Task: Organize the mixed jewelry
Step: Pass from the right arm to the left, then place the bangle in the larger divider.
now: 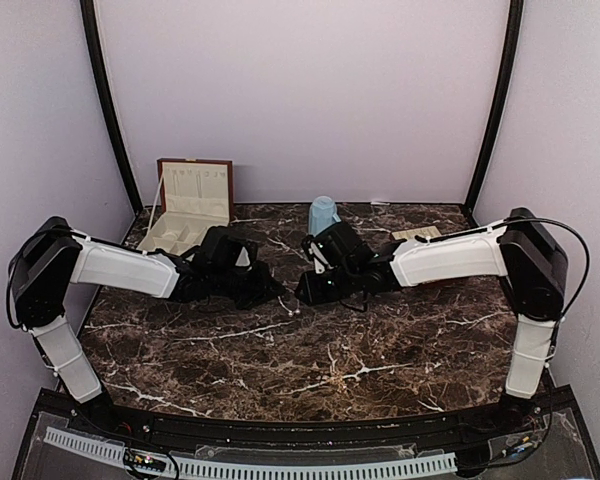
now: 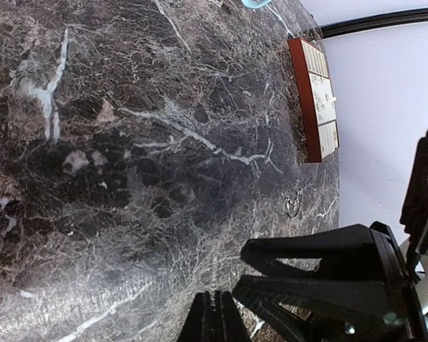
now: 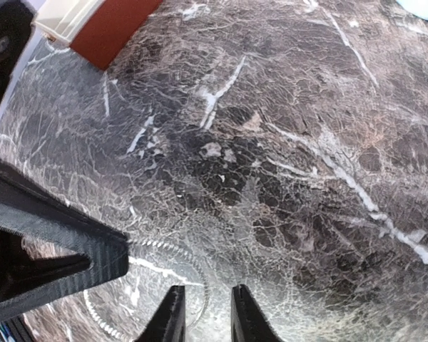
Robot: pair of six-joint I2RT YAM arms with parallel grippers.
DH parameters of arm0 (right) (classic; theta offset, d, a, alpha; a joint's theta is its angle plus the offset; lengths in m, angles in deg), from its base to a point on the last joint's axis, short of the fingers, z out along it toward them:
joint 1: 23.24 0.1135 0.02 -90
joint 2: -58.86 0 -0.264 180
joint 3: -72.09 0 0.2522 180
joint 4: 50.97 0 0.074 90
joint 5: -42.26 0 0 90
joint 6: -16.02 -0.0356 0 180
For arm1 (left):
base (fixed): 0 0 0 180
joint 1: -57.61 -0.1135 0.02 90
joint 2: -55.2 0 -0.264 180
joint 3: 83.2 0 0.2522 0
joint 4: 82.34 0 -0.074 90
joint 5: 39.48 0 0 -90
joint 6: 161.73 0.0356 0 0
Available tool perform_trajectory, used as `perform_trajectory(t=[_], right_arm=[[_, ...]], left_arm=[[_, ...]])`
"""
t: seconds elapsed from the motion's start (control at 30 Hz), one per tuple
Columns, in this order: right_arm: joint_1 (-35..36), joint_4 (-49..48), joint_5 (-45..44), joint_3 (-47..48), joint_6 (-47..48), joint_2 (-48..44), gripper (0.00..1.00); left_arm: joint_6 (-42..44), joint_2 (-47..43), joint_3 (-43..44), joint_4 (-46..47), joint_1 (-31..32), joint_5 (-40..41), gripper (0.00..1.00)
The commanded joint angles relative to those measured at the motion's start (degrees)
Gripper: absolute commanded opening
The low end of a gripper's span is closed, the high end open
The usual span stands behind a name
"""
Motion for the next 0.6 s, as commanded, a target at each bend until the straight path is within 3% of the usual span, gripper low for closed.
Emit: perform_trajectory(t=[0.0, 0.1, 0.33, 0.57], right_arm=[[0.55, -2.9, -2.94, -2.02, 0.66, -5.41, 0.35], [0.54, -3.81, -4.51, -3.92, 0.68, -8.02, 0.4], [0.39, -3.79, -10.6, -7.29, 0.57, -14.75, 0.42], [-1.04, -3.45, -14.41, -8.28, 0.79, -19.22, 0.44]], left_arm=[[1.18, -2.02, 1.27, -0.93, 0.2, 1.03, 0.0], [2.1, -3.79, 0.93, -1.35, 0.11, 2.43, 0.0], [8.19, -9.72, 2.03, -8.55, -1.15, 8.38, 0.0], [12.78, -18.13, 0.71, -14.7, -8.11, 10.36, 0.0]])
